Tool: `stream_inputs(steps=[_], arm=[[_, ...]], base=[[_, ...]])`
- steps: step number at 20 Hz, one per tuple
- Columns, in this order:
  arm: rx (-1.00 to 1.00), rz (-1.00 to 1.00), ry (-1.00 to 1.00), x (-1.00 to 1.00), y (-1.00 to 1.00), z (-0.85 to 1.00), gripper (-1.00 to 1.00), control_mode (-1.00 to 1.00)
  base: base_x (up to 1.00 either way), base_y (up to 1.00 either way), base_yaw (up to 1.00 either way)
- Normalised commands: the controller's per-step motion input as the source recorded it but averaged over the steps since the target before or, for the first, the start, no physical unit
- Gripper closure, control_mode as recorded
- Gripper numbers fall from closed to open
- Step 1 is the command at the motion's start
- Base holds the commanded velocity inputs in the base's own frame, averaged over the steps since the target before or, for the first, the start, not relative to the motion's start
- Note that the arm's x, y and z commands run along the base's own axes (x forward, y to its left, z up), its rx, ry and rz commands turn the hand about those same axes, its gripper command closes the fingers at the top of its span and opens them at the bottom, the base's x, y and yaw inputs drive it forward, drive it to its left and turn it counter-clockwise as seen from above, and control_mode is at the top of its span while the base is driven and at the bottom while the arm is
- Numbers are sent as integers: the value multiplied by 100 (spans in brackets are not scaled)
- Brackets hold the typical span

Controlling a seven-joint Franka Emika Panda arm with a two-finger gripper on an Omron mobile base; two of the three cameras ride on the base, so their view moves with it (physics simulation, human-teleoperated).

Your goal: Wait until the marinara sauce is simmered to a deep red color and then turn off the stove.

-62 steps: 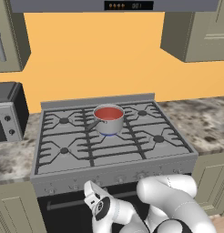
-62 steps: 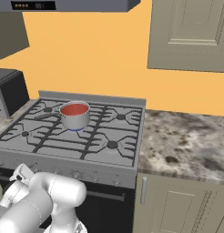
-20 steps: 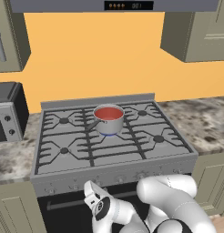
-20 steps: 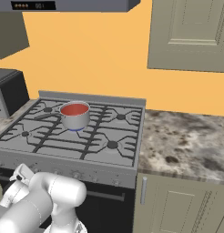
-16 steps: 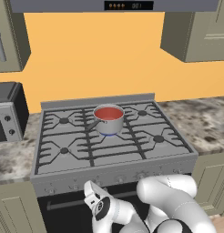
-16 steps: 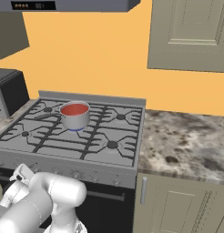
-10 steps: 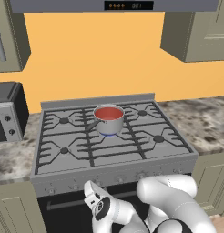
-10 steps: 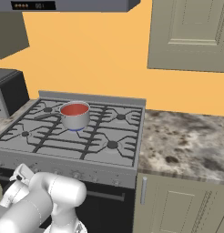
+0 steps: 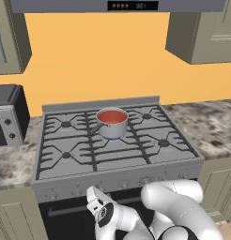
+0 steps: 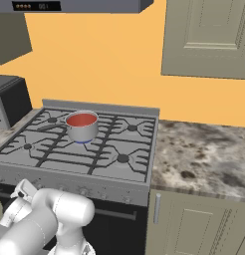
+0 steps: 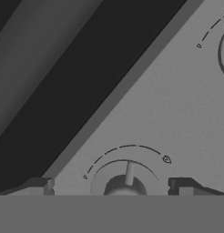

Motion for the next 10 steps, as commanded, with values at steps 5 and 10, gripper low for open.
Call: stream_inputs(steps=[5,10], arm=[[0,0,0,0,0,0,-100,-100],[0,0,0,0,0,0,-100,-100]], base=[[0,0,0],[0,0,0]])
